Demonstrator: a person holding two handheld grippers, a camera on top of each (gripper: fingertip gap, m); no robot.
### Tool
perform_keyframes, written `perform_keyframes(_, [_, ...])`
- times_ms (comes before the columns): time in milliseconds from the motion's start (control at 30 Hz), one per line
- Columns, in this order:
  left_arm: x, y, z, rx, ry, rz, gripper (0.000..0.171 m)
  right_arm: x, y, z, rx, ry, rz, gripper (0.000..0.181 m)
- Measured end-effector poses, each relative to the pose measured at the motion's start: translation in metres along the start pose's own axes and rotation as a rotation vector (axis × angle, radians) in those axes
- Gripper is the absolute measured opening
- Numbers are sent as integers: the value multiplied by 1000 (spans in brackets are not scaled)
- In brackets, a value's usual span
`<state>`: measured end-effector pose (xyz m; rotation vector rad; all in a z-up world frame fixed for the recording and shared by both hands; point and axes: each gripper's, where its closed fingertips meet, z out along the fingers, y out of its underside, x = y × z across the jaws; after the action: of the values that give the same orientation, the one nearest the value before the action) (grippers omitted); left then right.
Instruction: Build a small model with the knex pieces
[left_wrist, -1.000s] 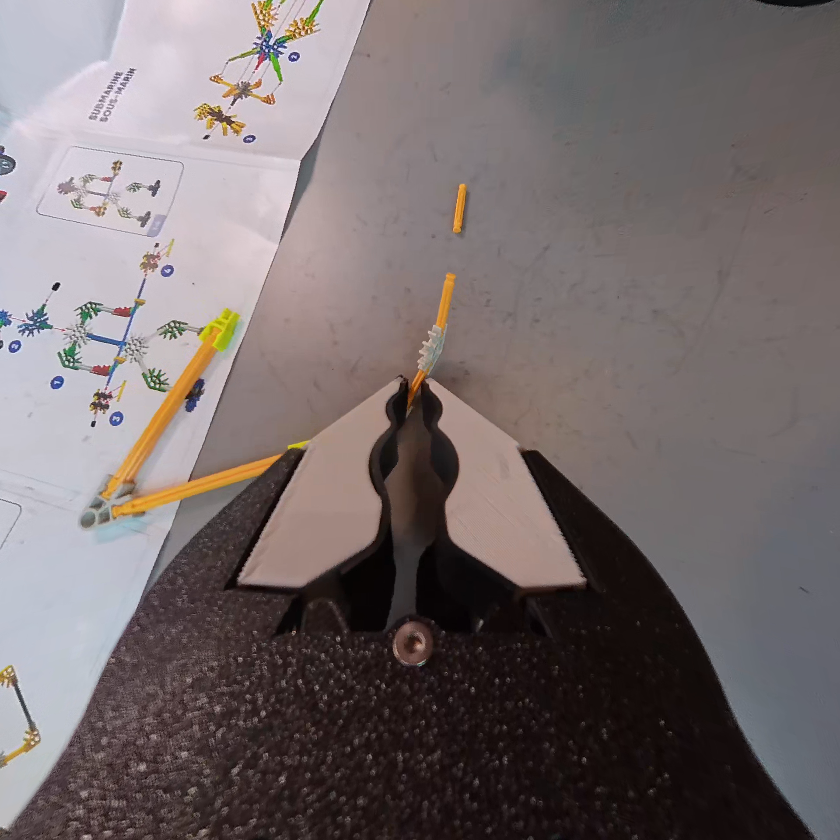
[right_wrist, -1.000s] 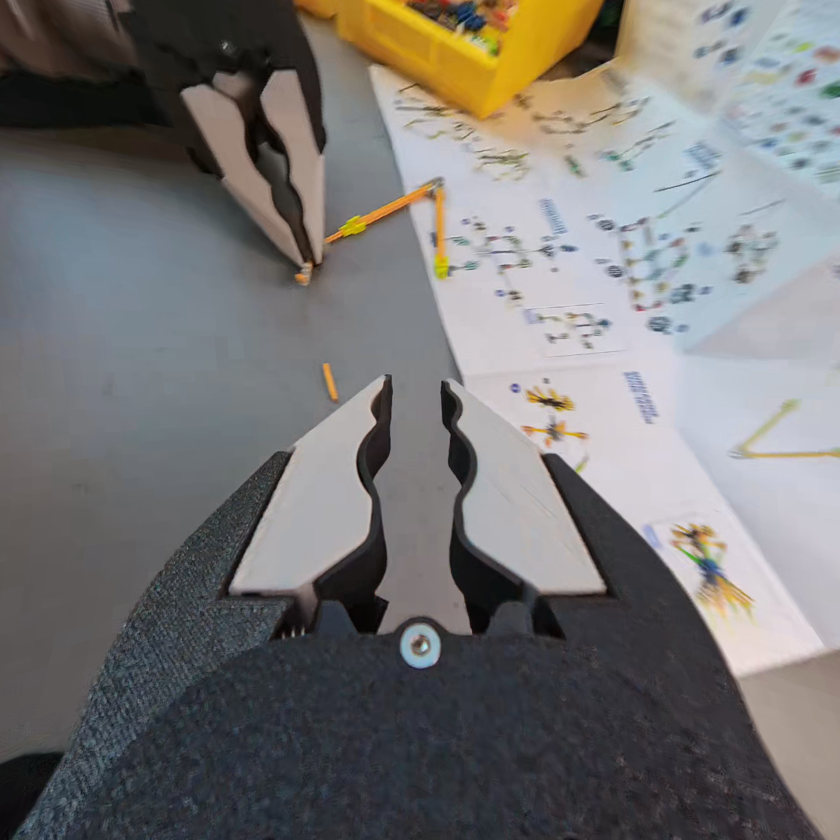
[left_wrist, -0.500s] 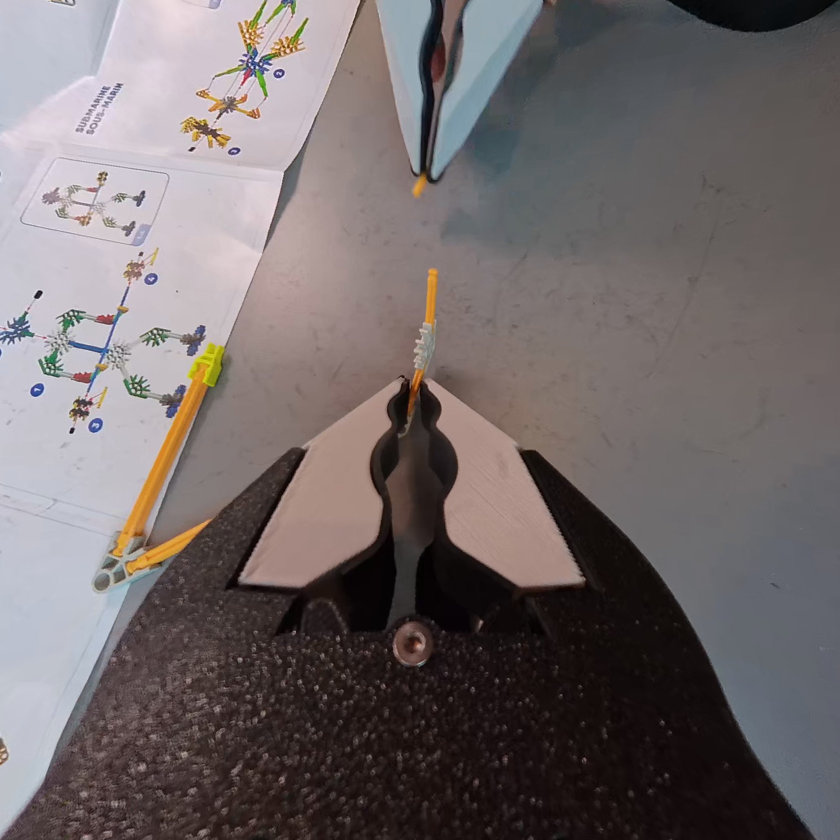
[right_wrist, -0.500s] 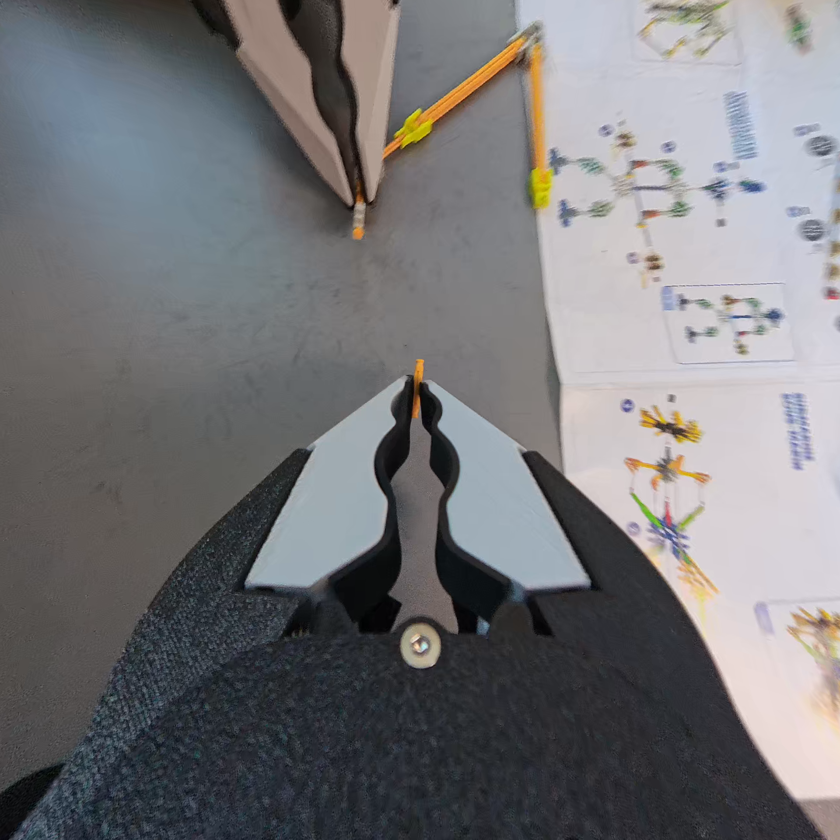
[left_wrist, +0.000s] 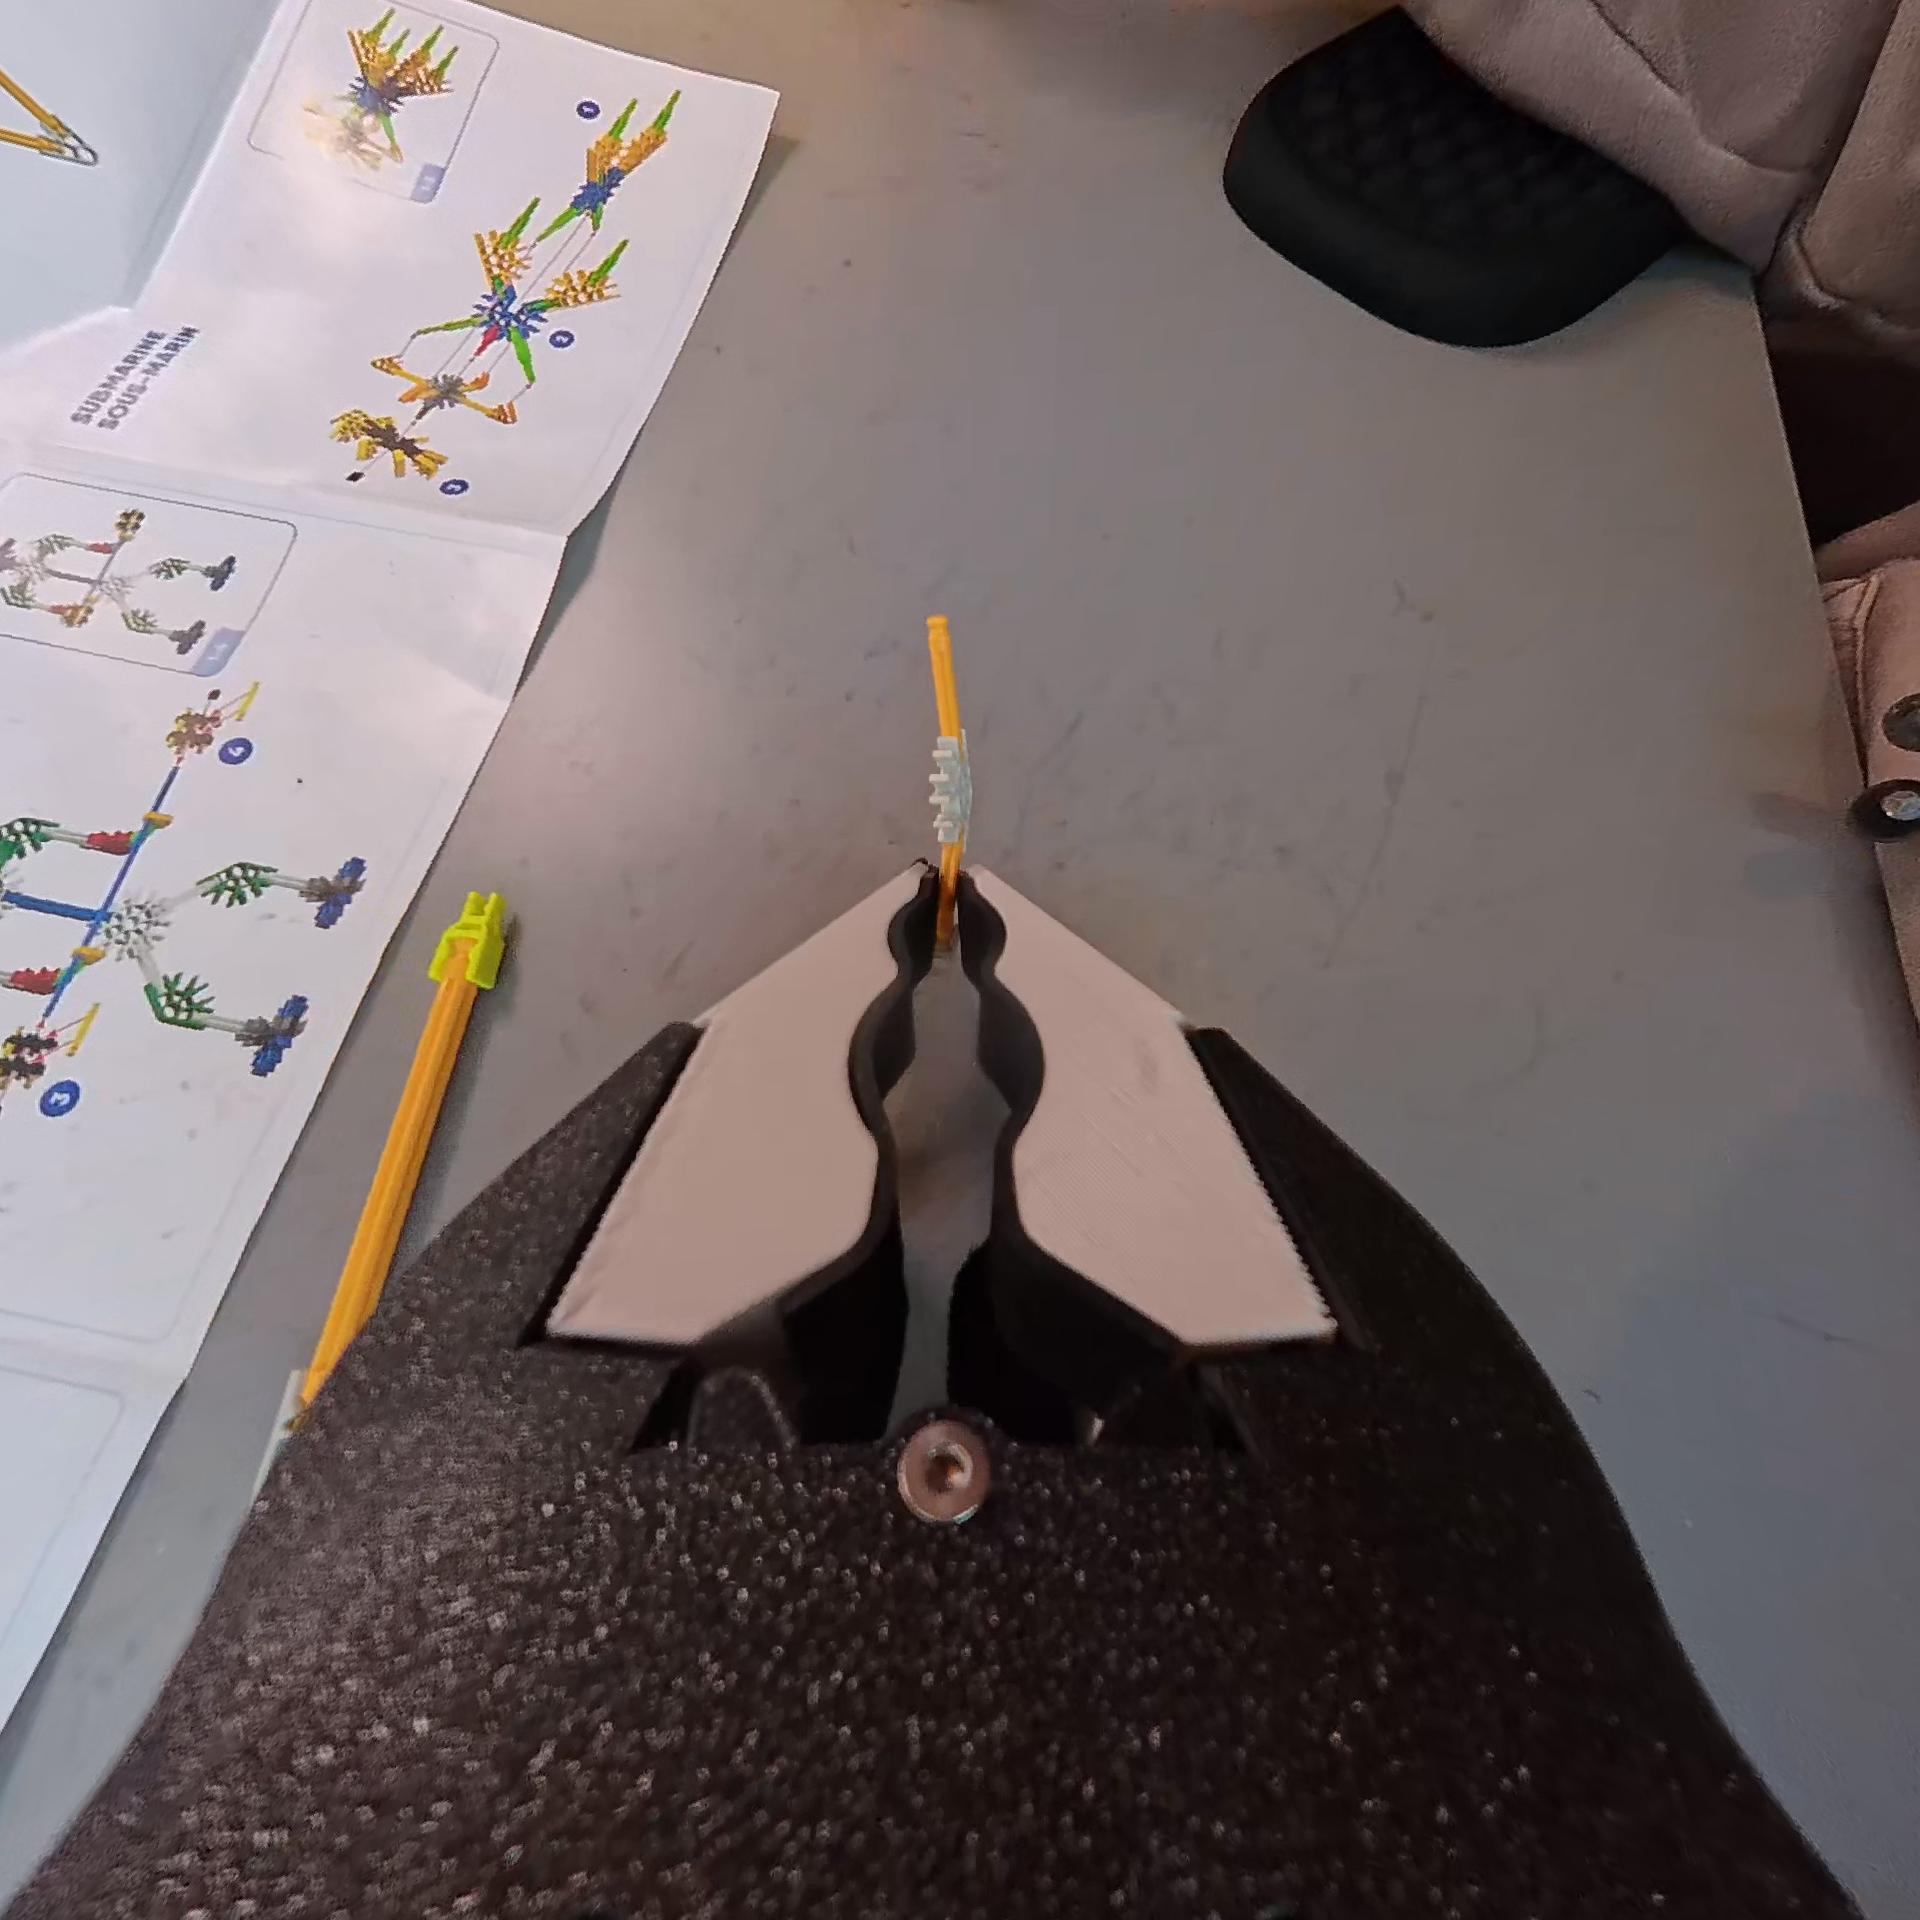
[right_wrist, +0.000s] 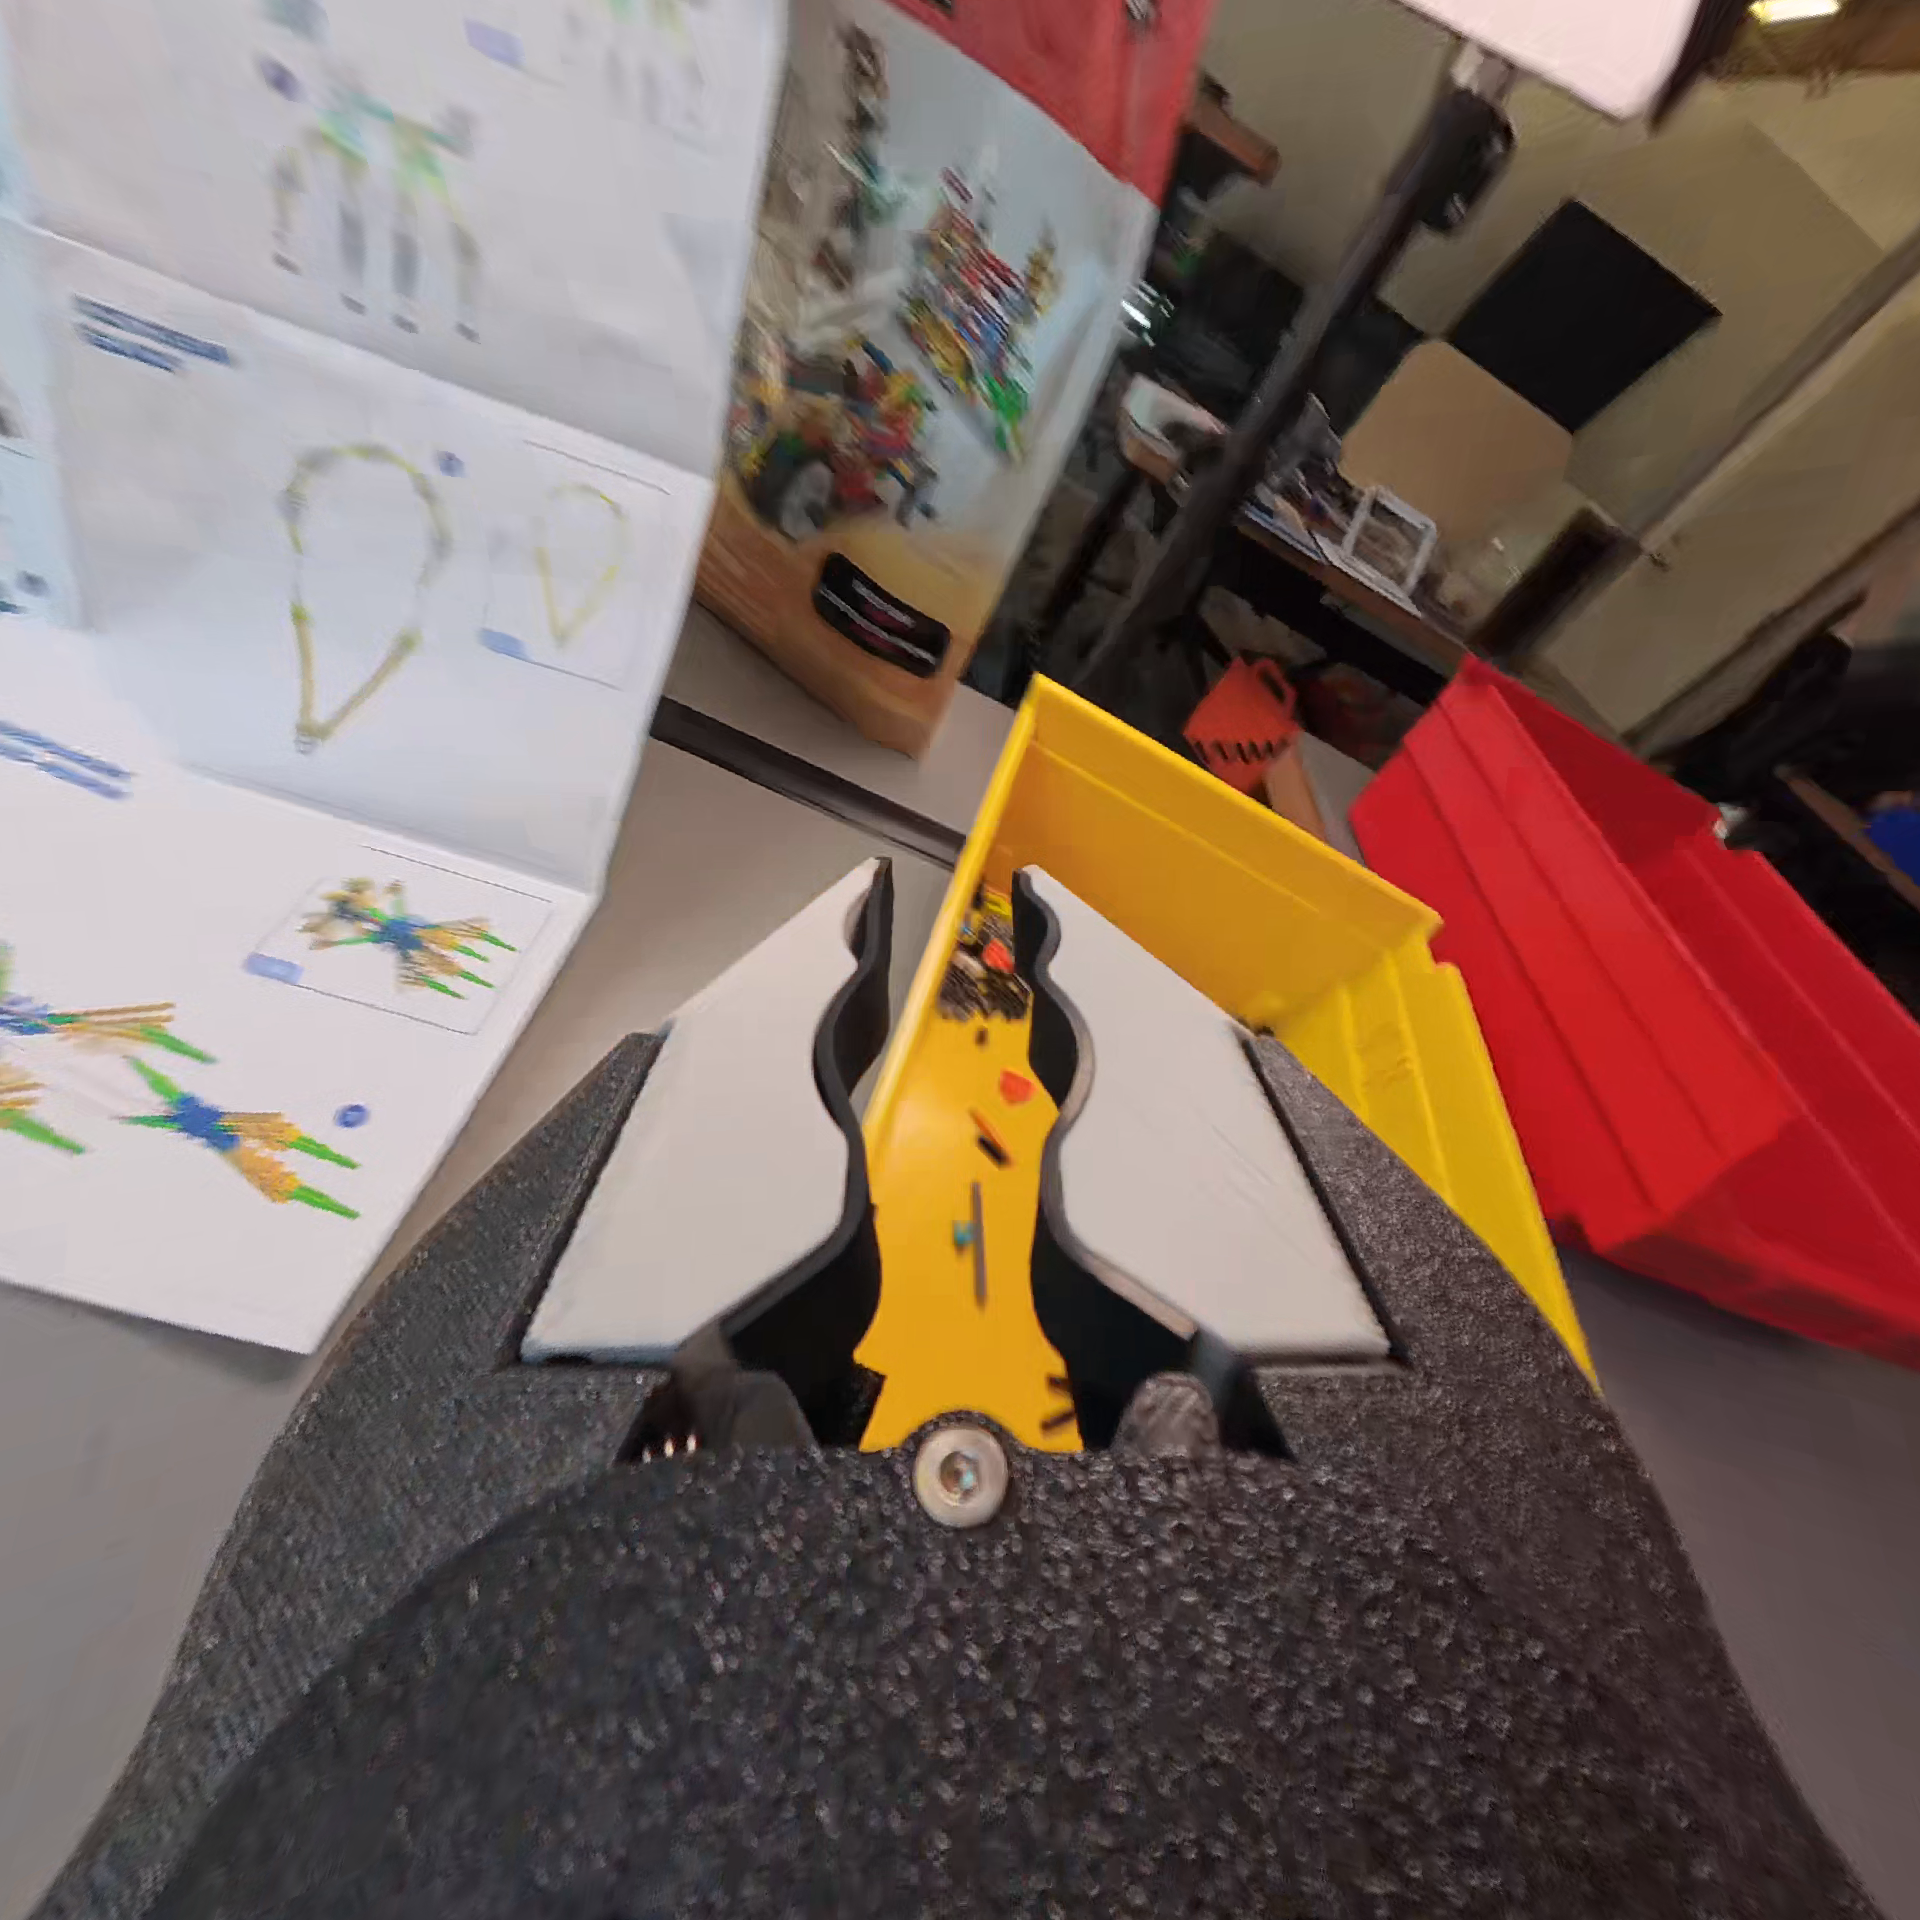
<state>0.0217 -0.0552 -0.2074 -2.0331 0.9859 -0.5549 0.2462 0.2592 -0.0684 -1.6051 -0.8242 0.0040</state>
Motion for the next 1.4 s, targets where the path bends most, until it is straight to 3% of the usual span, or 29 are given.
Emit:
perform_keyframes(67, [1,-2,-1,13,7,0,3,-59,-34,-12,122,-220,-49,19])
perform_keyframes(133, [4,-4,-1,30,24,0,3,-148,-55,-39,192,-597,-54,18])
perform_keyframes(200, [5,-5,-1,35,28,7,3,-240,-51,-86,144,-1047,-54,24])
perform_keyframes(233, [6,-5,-1,37,30,11,3,-274,-44,-107,109,-1203,-67,25])
perform_keyframes(300, [9,-6,-1,41,41,19,3,-322,-26,-133,37,-1360,-146,25])
perform_keyframes(367, [11,-7,-2,43,44,29,3,-348,-10,-145,-6,-1419,-238,25])
perform_keyframes(500, [15,-6,-1,34,54,44,3,-365,-8,-153,-11,-1459,-226,4])
perform_keyframes(667, [17,-5,0,36,65,43,5,-365,-11,-158,2,-1501,-188,2])
perform_keyframes(767, [23,-9,1,57,88,33,22,-365,-16,-161,20,-1530,-147,2])
perform_keyframes(933, [24,-19,1,102,94,5,5,-367,-18,-165,30,-1555,-120,2])
perform_keyframes(1267, [24,-13,2,63,143,-108,4,-368,-17,-164,62,-1535,-146,2])
perform_keyframes(1400, [20,-13,0,73,152,-192,3,-369,-23,-160,183,-1426,-263,2])
